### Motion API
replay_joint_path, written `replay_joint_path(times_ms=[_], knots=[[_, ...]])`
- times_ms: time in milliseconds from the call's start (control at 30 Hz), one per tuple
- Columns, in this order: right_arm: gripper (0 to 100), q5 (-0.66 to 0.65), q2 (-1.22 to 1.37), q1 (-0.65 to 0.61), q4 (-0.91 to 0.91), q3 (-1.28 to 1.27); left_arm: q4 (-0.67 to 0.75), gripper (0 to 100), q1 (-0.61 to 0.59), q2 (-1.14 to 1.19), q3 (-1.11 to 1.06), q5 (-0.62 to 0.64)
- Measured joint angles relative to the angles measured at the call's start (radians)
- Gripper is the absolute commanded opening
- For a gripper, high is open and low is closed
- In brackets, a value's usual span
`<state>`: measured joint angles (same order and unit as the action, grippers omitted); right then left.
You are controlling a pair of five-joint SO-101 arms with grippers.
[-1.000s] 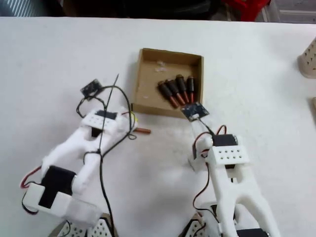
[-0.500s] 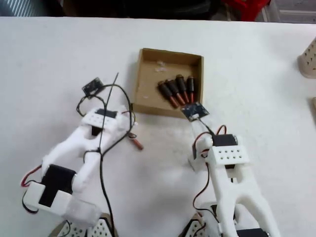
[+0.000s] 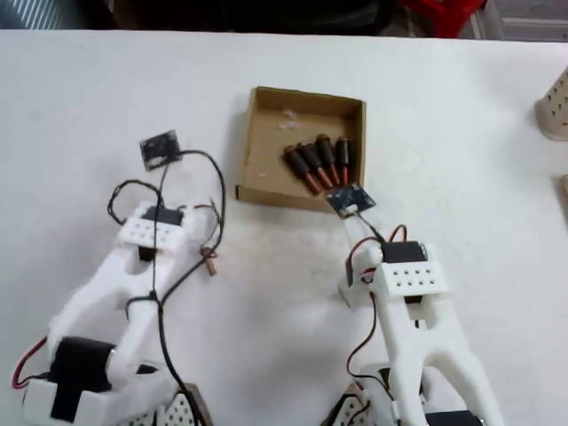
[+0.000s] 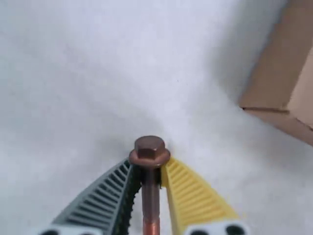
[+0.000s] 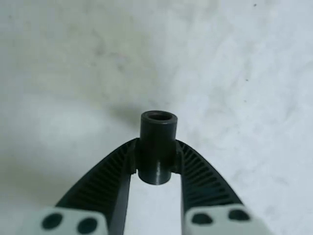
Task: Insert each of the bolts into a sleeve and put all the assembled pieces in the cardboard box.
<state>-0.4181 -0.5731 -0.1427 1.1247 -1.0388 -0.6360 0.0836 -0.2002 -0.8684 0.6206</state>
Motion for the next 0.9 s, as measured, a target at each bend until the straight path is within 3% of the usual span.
replay_joint_path(times_ms=[233,533,667,800,900], knots=[[1.7,0.0,0.0,0.0,0.0,0.0,-0.023,2,-0.078,0.054,0.025,-0.324],[1.7,0.0,-0.005,0.0,-0.018,0.0,-0.126,2,-0.087,0.163,0.149,-0.362],[1.7,0.0,-0.005,0.0,-0.101,0.0,-0.126,2,-0.087,0.144,0.144,-0.45],[1.7,0.021,-0.005,-0.046,-0.167,0.0,-0.029,2,-0.1,0.086,0.071,-0.489],[1.7,0.15,-0.005,-0.107,-0.226,-0.015,0.092,2,-0.14,0.043,0.0,-0.494]])
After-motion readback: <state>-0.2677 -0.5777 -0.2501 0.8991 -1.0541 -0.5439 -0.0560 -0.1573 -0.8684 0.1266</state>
